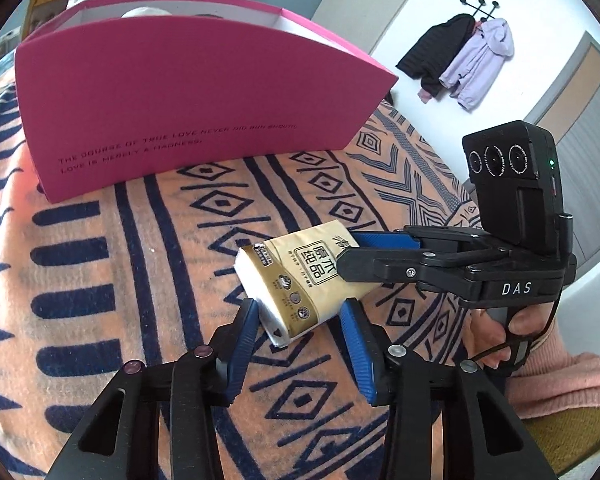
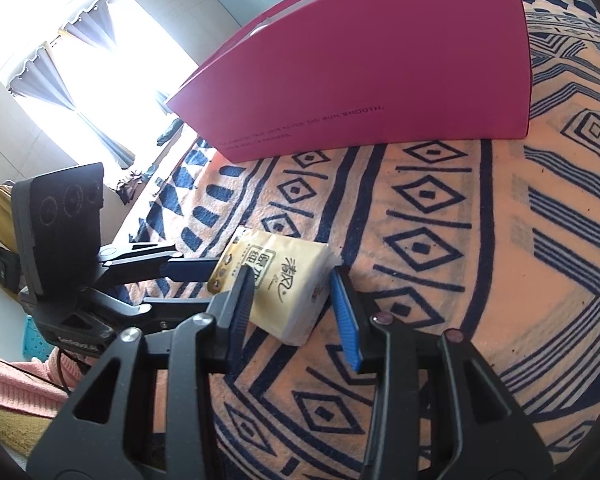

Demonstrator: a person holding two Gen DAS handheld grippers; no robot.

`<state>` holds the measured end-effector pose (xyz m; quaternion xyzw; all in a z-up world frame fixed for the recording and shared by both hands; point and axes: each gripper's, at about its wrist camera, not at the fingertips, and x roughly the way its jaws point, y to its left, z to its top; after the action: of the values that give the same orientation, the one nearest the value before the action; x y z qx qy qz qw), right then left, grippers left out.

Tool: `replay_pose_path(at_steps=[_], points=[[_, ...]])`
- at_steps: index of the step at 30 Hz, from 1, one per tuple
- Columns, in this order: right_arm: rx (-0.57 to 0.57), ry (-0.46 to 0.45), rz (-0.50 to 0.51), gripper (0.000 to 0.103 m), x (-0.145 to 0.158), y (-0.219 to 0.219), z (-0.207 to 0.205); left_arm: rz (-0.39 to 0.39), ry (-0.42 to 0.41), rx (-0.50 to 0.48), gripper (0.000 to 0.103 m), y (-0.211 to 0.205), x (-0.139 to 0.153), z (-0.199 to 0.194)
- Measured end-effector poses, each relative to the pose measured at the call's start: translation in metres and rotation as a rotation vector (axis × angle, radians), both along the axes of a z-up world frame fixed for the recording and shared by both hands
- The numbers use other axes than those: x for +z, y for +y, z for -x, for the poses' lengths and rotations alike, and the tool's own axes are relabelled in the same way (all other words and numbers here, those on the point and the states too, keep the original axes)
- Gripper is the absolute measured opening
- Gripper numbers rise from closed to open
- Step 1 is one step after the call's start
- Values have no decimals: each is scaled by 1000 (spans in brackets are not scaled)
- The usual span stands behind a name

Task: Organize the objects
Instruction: 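Grasp the tan tissue packet with both grippers and lift it, then lift the tan tissue packet with both grippers and back away from the box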

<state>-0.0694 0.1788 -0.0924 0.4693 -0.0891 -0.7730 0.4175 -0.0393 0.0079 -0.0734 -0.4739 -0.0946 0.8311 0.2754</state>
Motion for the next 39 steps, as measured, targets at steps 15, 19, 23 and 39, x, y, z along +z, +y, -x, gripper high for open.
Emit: replay_pose_path(at_steps=[15,19,23,39], points=[[-25,52,-32,39,10,10,-6,-9,24,20,43,11,9,-2],[-35,71,-30,39,16,13,-7,-2,36,19,43,15,12,-2],[-41,90,-35,39,20,14,-9,-7,43,21,43,17,14,-1],[-49,104,-66,39,27,18,-6,-14,38,1,43,28,18,3]])
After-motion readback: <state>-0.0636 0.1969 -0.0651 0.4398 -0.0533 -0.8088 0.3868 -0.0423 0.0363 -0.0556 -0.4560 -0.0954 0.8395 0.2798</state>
